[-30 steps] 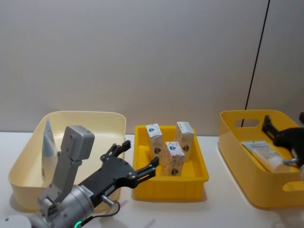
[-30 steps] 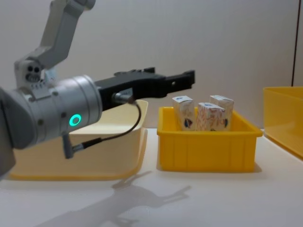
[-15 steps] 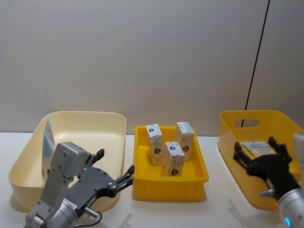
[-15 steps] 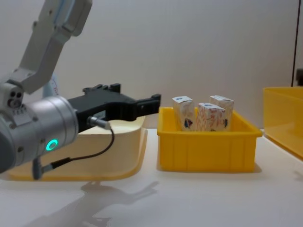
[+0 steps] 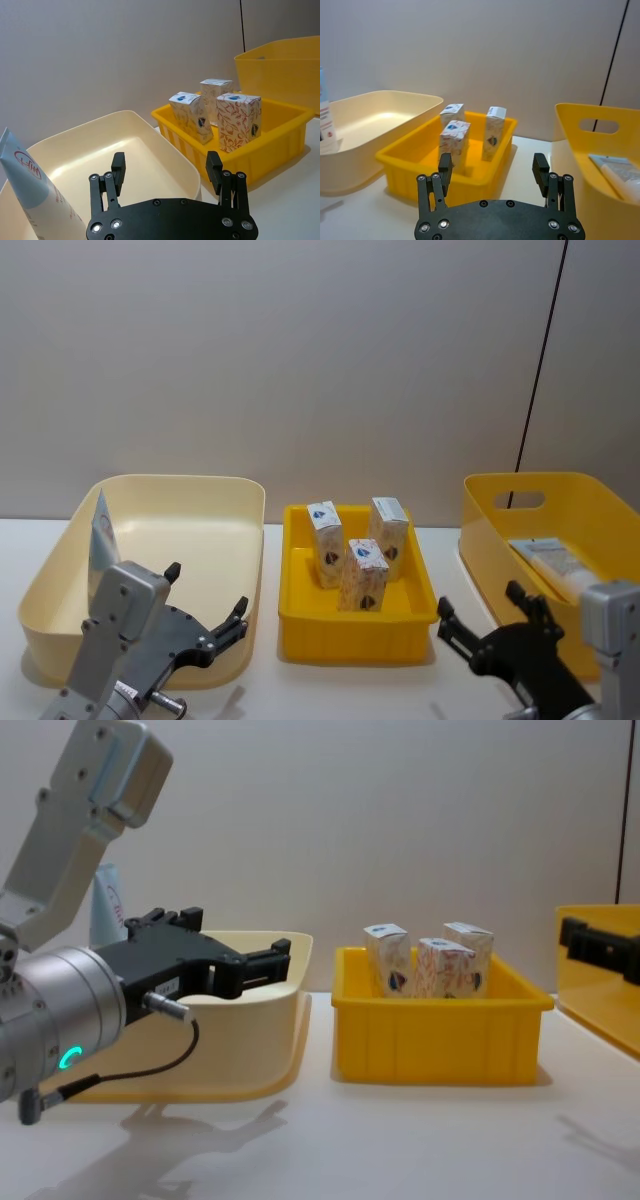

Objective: Bimanual collaborative sorting of washing and personal care products

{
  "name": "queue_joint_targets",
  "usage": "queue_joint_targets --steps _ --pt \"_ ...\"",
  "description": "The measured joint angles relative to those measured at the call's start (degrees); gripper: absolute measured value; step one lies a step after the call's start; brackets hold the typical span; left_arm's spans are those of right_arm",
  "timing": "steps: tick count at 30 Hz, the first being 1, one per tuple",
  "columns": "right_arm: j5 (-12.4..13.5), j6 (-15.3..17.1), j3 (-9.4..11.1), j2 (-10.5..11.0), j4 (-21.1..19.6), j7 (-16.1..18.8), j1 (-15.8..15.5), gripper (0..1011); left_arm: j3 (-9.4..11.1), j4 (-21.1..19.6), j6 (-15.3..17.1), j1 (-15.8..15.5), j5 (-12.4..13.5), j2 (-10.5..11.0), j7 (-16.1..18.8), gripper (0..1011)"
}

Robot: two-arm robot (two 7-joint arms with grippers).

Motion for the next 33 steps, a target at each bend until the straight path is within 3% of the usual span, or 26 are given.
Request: queue_joint_targets --steps 6,21,33 --pt "0.6 -0.5 -0.9 0.1 -1.1 0.6 -1.7 1001 0.0 -0.1 0.0 0.1 0.2 0.1 0.3 1003" --pt "0.7 -0.5 -1.0 0.0 -1.2 0.7 -1.9 1001 0.0 -0.1 0.0 0.1 0.2 0.1 0.3 1003" --pt "0.4 1.4 -1.4 -0.8 0.2 1.3 0.8 1001 0.0 -0.1 0.0 0.1 0.2 0.1 0.3 1003"
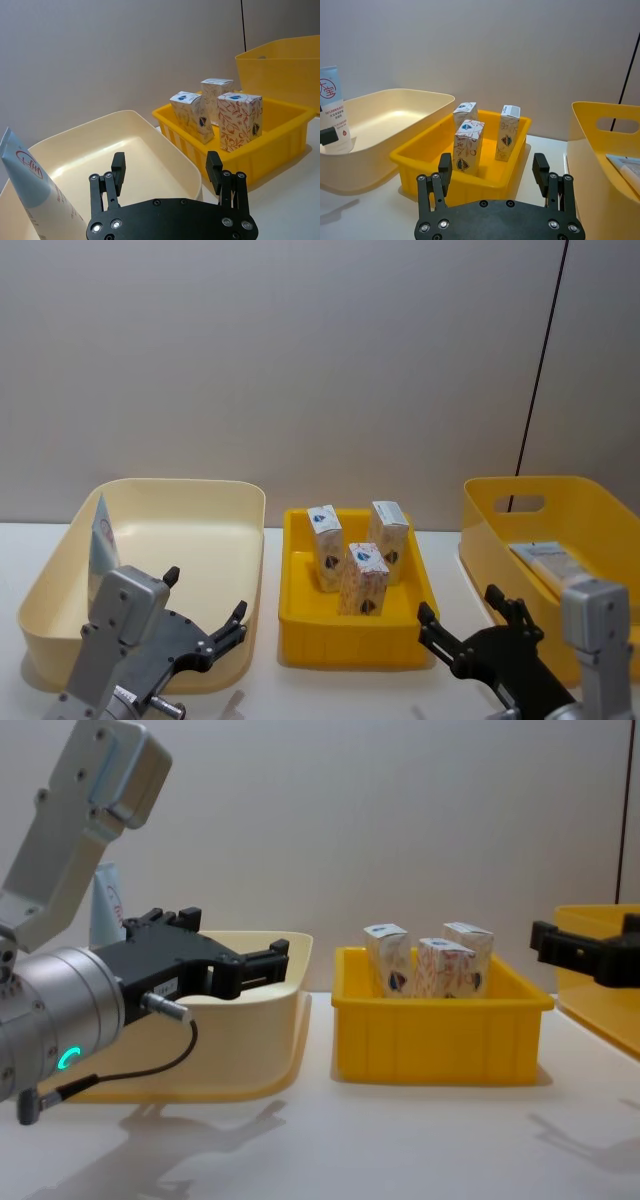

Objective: Bimanual collaborative sorting of washing and personal care products

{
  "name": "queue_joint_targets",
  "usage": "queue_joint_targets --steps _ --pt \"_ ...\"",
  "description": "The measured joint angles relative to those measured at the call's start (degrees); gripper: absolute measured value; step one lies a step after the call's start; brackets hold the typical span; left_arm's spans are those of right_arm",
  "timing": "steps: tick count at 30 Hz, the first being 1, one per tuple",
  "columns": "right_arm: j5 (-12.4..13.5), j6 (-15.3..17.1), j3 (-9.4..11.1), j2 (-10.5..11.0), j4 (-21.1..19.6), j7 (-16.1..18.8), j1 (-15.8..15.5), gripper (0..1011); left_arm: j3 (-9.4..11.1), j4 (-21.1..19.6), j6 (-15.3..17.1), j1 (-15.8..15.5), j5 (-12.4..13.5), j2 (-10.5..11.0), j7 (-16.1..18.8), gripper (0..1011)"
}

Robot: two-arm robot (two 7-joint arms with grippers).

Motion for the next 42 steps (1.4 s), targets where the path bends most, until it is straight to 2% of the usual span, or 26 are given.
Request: queue_joint_targets --steps 11,22,31,33,42 --pt "-1.3 4.2 -1.6 -2.0 3.7 0.2 6.0 1001 0.0 0.0 0.0 0.0 0.0 0.0 0.0 1003" --pt "-2.4 8.6 -3.5 -4.9 9.6 0.2 12.5 1001 0.0 0.0 0.0 0.0 0.0 0.0 0.0 1003" --pt "-2.9 10.5 -4.3 -7.1 14.6 0.2 16.4 1001 0.0 0.0 0.0 0.0 0.0 0.0 0.0 1003" --pt "-3.2 10.9 -4.5 -8.0 16.8 0.2 17.9 1001 0.0 0.0 0.0 0.0 0.0 0.0 0.0 1003" --pt "-3.6 11.2 -4.9 -9.9 21.4 0.2 20.9 1001 0.0 0.0 0.0 0.0 0.0 0.0 0.0 1003"
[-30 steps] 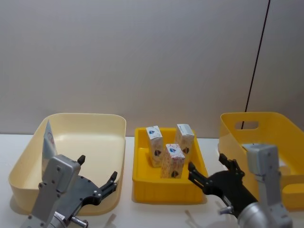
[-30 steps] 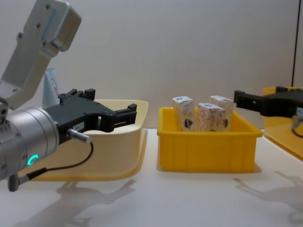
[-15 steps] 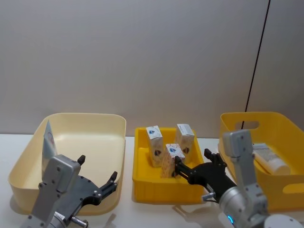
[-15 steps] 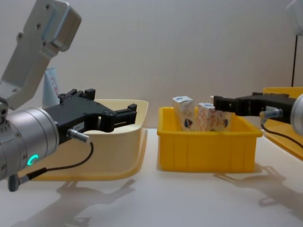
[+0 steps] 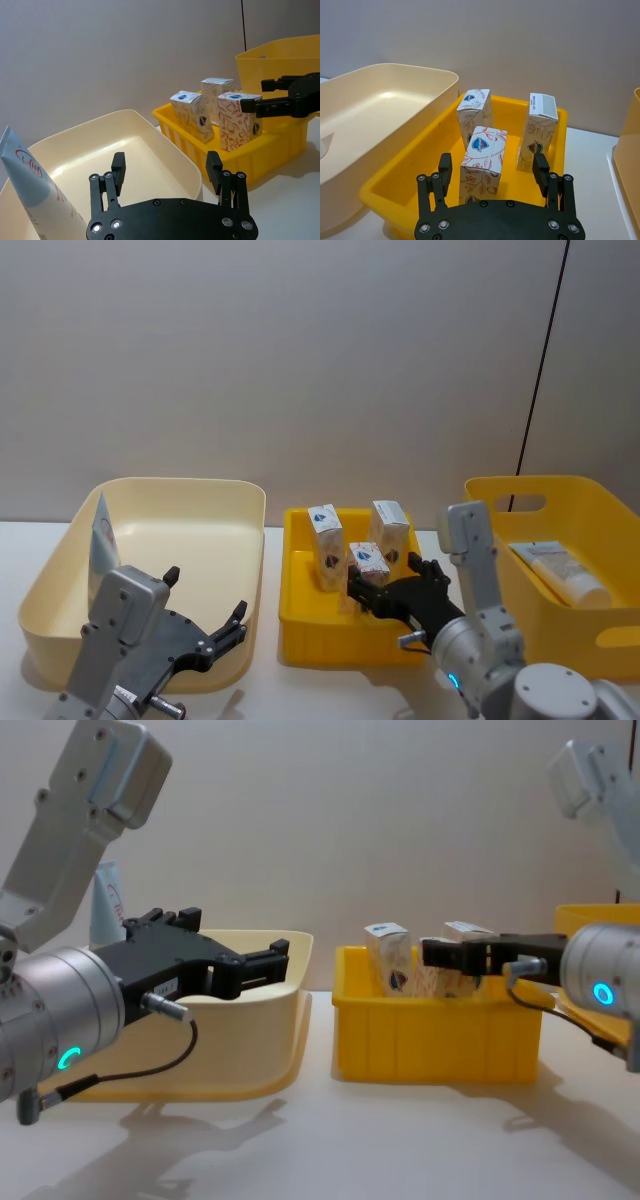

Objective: Bimanual collaborative sorting of washing and personal care products

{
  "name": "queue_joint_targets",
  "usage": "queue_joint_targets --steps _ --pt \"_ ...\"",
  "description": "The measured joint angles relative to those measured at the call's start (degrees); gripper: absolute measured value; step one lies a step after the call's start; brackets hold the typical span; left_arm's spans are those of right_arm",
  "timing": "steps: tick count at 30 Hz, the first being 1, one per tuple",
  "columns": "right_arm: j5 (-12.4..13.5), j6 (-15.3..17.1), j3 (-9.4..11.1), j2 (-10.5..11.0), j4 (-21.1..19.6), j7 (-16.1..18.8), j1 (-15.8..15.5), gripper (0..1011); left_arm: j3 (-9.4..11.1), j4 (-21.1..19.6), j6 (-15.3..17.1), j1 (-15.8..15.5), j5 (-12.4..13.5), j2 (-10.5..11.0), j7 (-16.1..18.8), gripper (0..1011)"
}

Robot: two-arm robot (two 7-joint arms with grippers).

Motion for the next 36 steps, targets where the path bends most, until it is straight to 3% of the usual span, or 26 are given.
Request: queue_joint_targets --steps 7,22,36 --pt "-0.4 0.0 -0.3 -1.1 2.7 0.0 1.8 930 0.0 0.0 0.0 0.0 0.0 0.0 0.0 1003" --pt "-0.6 0.0 -0.5 -2.1 5.0 -0.1 3.2 454 0.0 0.0 0.0 0.0 0.0 0.0 0.0 1003" --pt "-0.7 -1.0 -0.3 -2.2 4.9 0.3 3.3 444 0.0 0.0 0.0 0.0 0.0 0.0 0.0 1003"
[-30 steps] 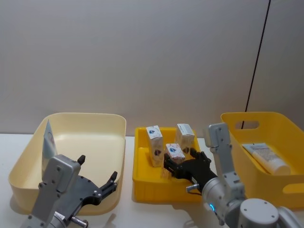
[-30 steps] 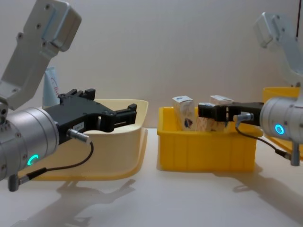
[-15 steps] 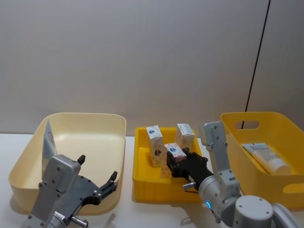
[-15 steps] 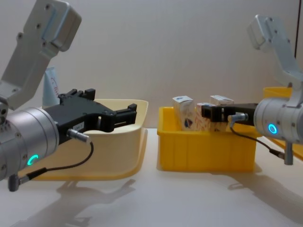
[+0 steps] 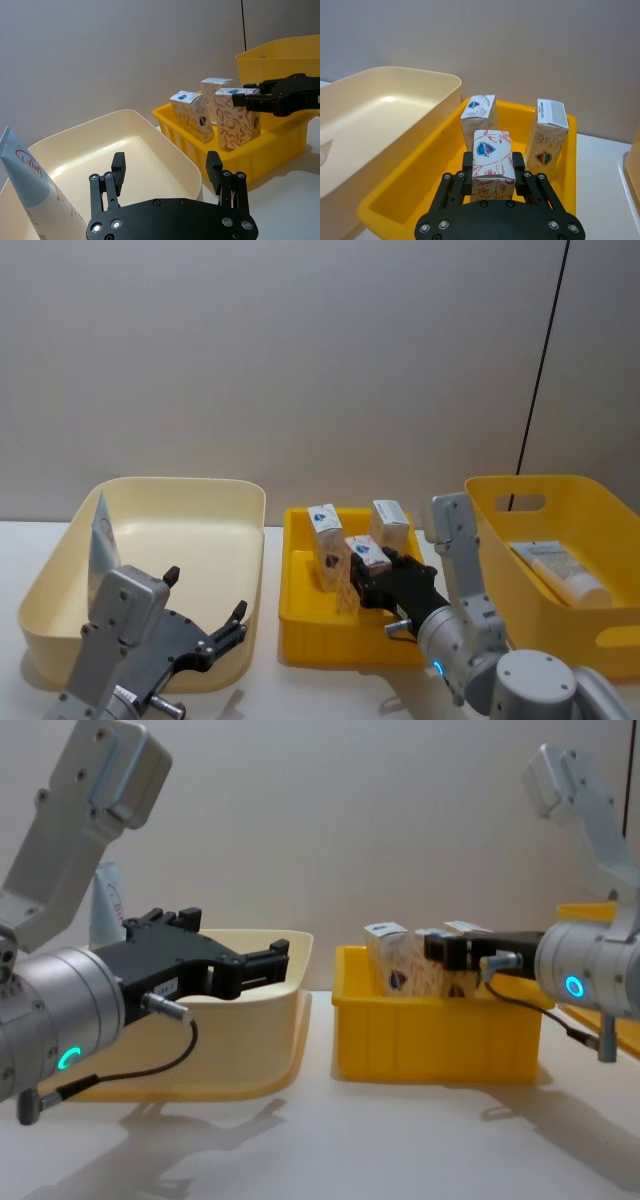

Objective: Bimanual collaborative sorting of washing and personal care products

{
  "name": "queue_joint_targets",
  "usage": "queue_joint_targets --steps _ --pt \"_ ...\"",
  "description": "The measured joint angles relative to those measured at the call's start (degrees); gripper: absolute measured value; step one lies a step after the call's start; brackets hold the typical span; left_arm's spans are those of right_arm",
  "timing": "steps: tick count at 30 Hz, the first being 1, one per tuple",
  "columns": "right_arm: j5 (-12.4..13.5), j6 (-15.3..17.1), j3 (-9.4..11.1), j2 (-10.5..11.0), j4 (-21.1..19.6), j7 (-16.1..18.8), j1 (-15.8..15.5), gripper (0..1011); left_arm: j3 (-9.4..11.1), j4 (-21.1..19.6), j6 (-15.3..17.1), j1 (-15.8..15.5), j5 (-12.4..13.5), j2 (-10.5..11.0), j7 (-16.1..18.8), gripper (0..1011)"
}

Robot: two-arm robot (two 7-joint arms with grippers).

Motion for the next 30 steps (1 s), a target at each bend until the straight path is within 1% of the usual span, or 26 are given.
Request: queue_joint_targets --steps 5,10,12,14,18,21,23,30 --pt "0.0 -1.5 0.3 0.1 -0.8 0.6 -0.1 443 0.0 0.0 0.0 0.0 0.0 0.0 0.0 1003" --pt "-0.1 -4.1 0.8 0.5 -2.6 1.5 -0.3 444 0.0 0.0 0.0 0.0 0.0 0.0 0.0 1003" --pt "-0.1 -4.5 0.9 0.5 -2.7 1.6 -0.3 444 0.0 0.0 0.0 0.0 0.0 0.0 0.0 1003" --pt "-0.1 -5.8 1.3 0.7 -3.8 2.0 -0.3 444 0.0 0.0 0.0 0.0 0.0 0.0 0.0 1003" --pt "-0.1 -7.2 1.9 1.0 -5.0 2.3 -0.4 444 0.0 0.0 0.0 0.0 0.0 0.0 0.0 1003" --pt "-0.1 -9.0 2.8 1.4 -6.6 2.5 -0.5 444 0.0 0.0 0.0 0.0 0.0 0.0 0.0 1003" --pt "-0.1 -9.7 3.2 1.5 -7.2 2.5 -0.5 443 0.0 0.0 0.0 0.0 0.0 0.0 0.0 1003" --pt "-0.3 -12.6 5.8 2.6 -10.5 2.2 -1.2 444 0.0 0.0 0.0 0.0 0.0 0.0 0.0 1003"
